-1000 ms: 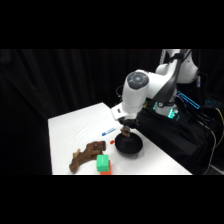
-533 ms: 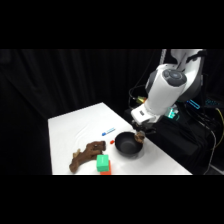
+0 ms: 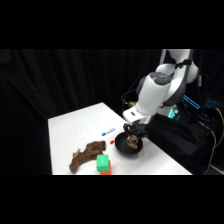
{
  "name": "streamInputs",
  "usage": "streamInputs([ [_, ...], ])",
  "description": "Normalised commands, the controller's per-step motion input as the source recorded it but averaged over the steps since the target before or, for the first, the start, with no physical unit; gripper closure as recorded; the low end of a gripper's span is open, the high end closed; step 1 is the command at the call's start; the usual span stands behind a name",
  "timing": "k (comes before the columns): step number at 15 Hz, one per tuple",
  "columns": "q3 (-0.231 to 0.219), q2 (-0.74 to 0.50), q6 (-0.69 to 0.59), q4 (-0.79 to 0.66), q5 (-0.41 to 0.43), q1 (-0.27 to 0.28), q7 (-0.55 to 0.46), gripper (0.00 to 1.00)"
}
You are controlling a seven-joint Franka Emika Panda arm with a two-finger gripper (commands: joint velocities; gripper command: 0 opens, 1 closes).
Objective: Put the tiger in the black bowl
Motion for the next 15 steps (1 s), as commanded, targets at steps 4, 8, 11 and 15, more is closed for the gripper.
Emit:
streamInputs([
  [4,-0.104,0.22,0.25,0.12,-0.019,-0.078,-0.23,0.54],
  [8,-0.027,-0.01,0.07,0.06,0.116,-0.030,-0.24,0.21],
  [11,0.015,-0.15,-0.08,0.01,0.188,-0.024,-0.23,0.00],
  [15,0.095,-0.33,-0.42,0.02,0.326,-0.043,-0.30,0.00],
])
